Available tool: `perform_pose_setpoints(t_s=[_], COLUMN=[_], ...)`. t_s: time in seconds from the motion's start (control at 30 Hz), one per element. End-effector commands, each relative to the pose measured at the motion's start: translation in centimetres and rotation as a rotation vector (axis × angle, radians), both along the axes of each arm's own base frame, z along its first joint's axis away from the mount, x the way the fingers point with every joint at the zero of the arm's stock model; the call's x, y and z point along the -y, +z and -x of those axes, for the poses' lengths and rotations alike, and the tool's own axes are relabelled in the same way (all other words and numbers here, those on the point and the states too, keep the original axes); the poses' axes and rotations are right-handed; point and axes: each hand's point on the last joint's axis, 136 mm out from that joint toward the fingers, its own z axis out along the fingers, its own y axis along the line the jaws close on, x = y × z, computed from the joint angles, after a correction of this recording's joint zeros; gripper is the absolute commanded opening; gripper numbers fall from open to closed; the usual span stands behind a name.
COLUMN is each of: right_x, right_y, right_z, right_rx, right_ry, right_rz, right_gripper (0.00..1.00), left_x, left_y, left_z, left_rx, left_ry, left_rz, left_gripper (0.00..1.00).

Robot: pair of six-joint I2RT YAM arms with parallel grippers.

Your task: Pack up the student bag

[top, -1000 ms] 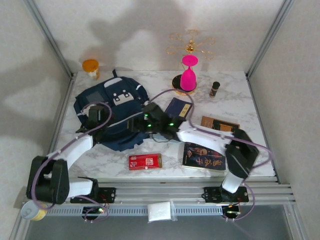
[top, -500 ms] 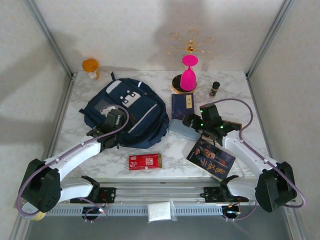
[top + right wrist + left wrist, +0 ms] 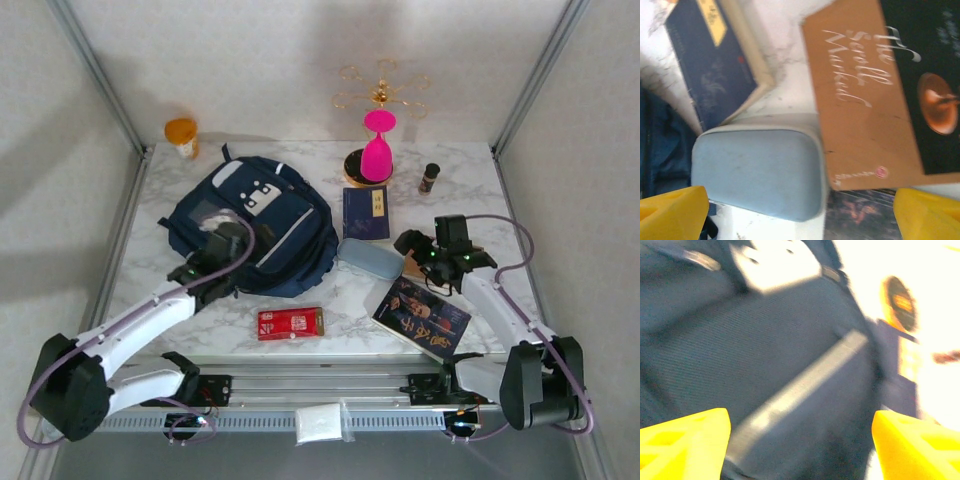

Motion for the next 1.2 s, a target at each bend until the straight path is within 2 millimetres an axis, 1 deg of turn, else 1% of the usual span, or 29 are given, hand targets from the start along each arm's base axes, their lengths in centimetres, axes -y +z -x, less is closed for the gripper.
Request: perform_pose_setpoints(t_s=[0.0,0.07,0.13,0.2,0.23,0.3,0.37,0.43,0.57,0.63,0.7,0.83,0.87,0.9,1.0,1.07,1.1,1.17], right_x=[1.4,2.8,3.7,4.7,5.4,6.6,7.4,7.8,8.1,8.4,8.7,9.5,9.7,10.1,11.6,12.0,12.2,12.7], right_y=[-0.6,-1.0,-1.0,-1.3,-1.6,-1.9,-2.5,-3.2,-4.0,-4.3,-4.5,-4.7,-4.3,-3.8,-2.2,-1.4,-1.3,-1.5], right_z=[1.0,1.4,2.0,2.7,3.0,3.4,3.5,3.3,2.1,1.2,0.3,-1.5,-2.2,-2.9,-4.8,-6.0,-6.3,-5.9], right_rx=[-0.015,-0.029,-0.032,-0.037,-0.042,-0.032,-0.021,-0.024,0.000,0.021,0.036,0.068,0.089,0.108,0.168,0.205,0.201,0.164], right_ry=[-0.078,-0.128,-0.172,-0.221,-0.251,-0.295,-0.321,-0.337,-0.339,-0.345,-0.347,-0.358,-0.351,-0.349,-0.357,-0.340,-0.336,-0.342], right_rz=[-0.060,-0.043,-0.031,-0.041,-0.054,-0.066,-0.079,-0.102,-0.120,-0.146,-0.154,-0.182,-0.178,-0.161,-0.103,-0.103,-0.098,-0.067], right_gripper=[0.96,0.96,0.97,0.98,0.98,0.99,0.99,0.99,0.99,0.99,0.99,0.99,0.99,0.99,0.99,0.99,0.99,0.98], left_x=[7.8,12.5,16.3,19.1,19.9,20.1,19.2,17.4,13.8,11.1,8.8,3.7,3.4,3.5,5.2,6.3,7.0,8.4], left_y=[0.2,0.3,0.2,-0.5,-1.3,-3.4,-5.7,-7.9,-10.2,-11.7,-12.4,-12.9,-12.5,-11.9,-10.5,-9.7,-9.1,-8.1], left_z=[2.3,3.5,4.3,4.7,4.5,3.7,2.6,1.9,1.2,1.1,1.1,1.1,1.1,1.2,1.5,1.7,1.7,1.7], left_rx=[0.001,-0.003,-0.009,-0.019,-0.033,-0.065,-0.105,-0.140,-0.176,-0.215,-0.231,-0.259,-0.250,-0.234,-0.208,-0.195,-0.183,-0.166], left_ry=[-0.183,-0.295,-0.387,-0.454,-0.457,-0.431,-0.372,-0.306,-0.221,-0.163,-0.117,-0.016,-0.015,-0.032,-0.095,-0.118,-0.131,-0.158], left_rz=[0.204,0.218,0.194,0.183,0.174,0.160,0.104,0.039,-0.041,-0.092,-0.148,-0.260,-0.268,-0.269,-0.207,-0.179,-0.162,-0.128], left_gripper=[0.72,0.71,0.70,0.70,0.70,0.70,0.68,0.65,0.61,0.60,0.60,0.60,0.60,0.60,0.61,0.61,0.61,0.63])
